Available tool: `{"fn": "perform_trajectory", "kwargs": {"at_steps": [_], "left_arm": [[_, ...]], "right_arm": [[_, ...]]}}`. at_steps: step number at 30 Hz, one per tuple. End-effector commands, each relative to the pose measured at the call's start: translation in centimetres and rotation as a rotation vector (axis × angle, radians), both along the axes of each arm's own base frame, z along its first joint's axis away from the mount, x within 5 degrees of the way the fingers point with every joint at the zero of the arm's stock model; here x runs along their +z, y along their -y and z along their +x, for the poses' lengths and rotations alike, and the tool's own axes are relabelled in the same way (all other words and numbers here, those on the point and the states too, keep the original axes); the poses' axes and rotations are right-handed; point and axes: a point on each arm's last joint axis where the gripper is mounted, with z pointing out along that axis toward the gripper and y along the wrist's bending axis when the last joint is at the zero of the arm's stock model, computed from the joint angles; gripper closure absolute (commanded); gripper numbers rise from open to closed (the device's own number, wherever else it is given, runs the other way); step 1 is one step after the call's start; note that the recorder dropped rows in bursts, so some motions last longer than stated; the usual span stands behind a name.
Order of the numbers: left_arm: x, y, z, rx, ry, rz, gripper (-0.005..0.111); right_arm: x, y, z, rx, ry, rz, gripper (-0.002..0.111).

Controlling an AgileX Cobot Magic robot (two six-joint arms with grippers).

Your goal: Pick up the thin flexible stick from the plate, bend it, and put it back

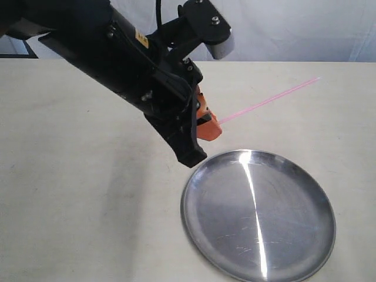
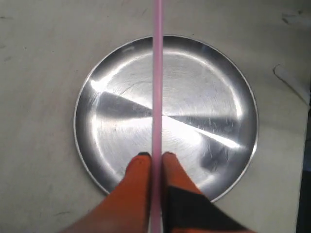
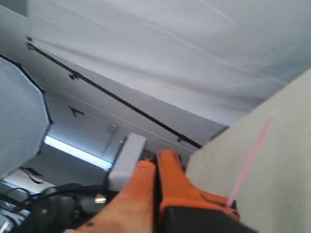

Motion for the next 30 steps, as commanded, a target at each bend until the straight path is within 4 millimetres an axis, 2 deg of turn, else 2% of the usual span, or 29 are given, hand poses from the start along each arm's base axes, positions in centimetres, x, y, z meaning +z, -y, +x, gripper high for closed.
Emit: {"fn": "perform_trajectory", "kwargs": {"at_steps": [1, 5, 7, 10, 14, 24, 30], "left_arm": [[0.8, -0.1, -0.2, 0.023, 0.001, -0.060, 0.107], [1.4, -0.2, -0.1, 0.068, 0.013, -0.096, 0.107], [1.9, -0.3, -0.2, 0.079, 0.022, -0.112, 0.107], [2.5, -0.6, -0.4, 0.079, 0.034, -0.126, 0.107], [3.2, -0.9, -0.8, 0.079, 0.047, -0.146, 0.107], [3.6, -1.0, -1.1, 0.077, 0.031, -0.162, 0.107], [3.5, -1.0, -1.2, 0.072, 0.024, -0.155, 0.107]], "right_arm": [[-0.2, -1.5, 4.3, 0.087, -0.134, -0.131, 0.106], [0.0, -2.1, 5.9, 0.133, -0.141, -0.201, 0.089], [0.2, -2.2, 6.3, 0.135, -0.133, -0.179, 0.076], [0.6, -2.2, 6.5, 0.121, -0.111, -0.139, 0.065], [0.7, -2.1, 7.0, 0.098, -0.094, -0.123, 0.064], [-1.5, -2.5, 9.4, 0.110, -0.206, -0.164, 0.064], [-0.4, -2.9, 10.3, 0.130, -0.187, -0.160, 0.064]]}}
